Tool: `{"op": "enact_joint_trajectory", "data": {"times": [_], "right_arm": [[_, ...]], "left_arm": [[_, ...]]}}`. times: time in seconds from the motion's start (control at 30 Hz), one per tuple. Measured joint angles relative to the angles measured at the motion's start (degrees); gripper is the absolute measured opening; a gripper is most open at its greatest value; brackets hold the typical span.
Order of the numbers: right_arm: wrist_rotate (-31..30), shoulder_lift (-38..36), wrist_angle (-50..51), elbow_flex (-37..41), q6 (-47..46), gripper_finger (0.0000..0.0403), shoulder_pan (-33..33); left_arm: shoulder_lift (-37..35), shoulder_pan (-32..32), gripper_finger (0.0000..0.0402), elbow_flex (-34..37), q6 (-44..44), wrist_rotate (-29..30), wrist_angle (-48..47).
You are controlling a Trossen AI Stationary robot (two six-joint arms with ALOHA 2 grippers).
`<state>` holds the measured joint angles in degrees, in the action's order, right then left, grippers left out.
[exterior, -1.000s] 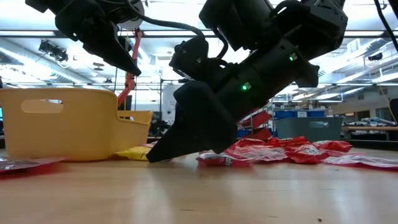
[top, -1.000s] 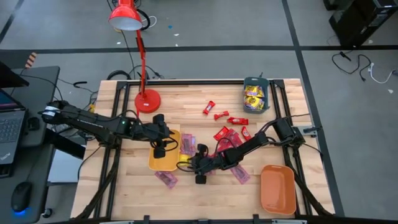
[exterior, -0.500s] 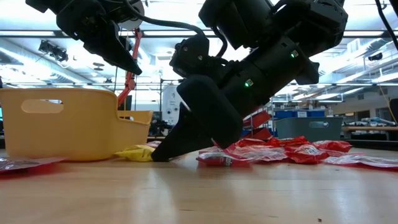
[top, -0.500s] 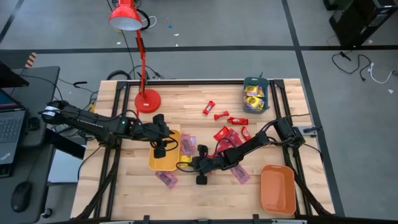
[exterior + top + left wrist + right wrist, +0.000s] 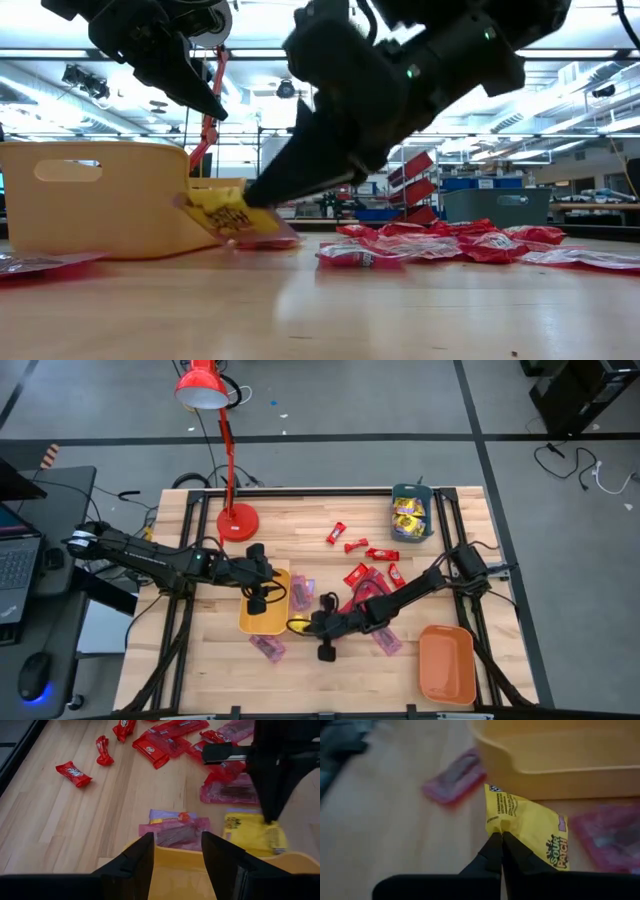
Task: Sort candy
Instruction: Put the yellow candy pack into the blue bin
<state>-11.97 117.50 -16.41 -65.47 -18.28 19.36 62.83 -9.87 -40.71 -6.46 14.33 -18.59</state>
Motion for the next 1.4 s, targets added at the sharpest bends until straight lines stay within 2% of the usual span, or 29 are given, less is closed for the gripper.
{"op": "enact_joint_trajectory", "data": {"times": [0.13, 0.33, 0.6, 0.77, 0.97, 1.17, 1.4], "right_arm": [[7.2, -1.7, -0.9, 0.0, 0.1, 0.0000, 0.0], [10.4, -2.4, -2.7, 0.7, -0.4, 0.0000, -0.3], [16.9, -2.4, -15.0, 2.3, -1.3, 0.0000, -1.5], [18.7, -2.5, -18.2, 2.3, -1.1, 0.0000, -2.3], [15.6, -2.5, -22.7, 2.3, -1.1, 0.0000, -3.4], [13.5, -2.5, -25.6, 2.3, 0.3, 0.0000, -4.0], [13.0, -2.5, -27.1, 2.3, 0.6, 0.0000, -4.4]], "left_arm": [[0.0, 0.0, 0.0168, 0.0, 0.1, -1.4, 0.0], [0.0, -1.6, 0.0168, 0.0, 3.7, -9.8, 3.1], [0.2, -7.1, 0.0168, 0.0, 10.7, -23.2, 6.7], [0.2, -9.9, 0.0168, 0.0, 10.9, -23.3, 6.9], [0.2, -11.3, 0.0168, 2.4, 8.4, -22.4, 6.6], [0.2, -12.5, 0.0168, 4.7, 3.3, -18.1, 7.4], [0.2, -13.1, 0.0168, 5.0, 3.2, -12.7, 11.2]]}}
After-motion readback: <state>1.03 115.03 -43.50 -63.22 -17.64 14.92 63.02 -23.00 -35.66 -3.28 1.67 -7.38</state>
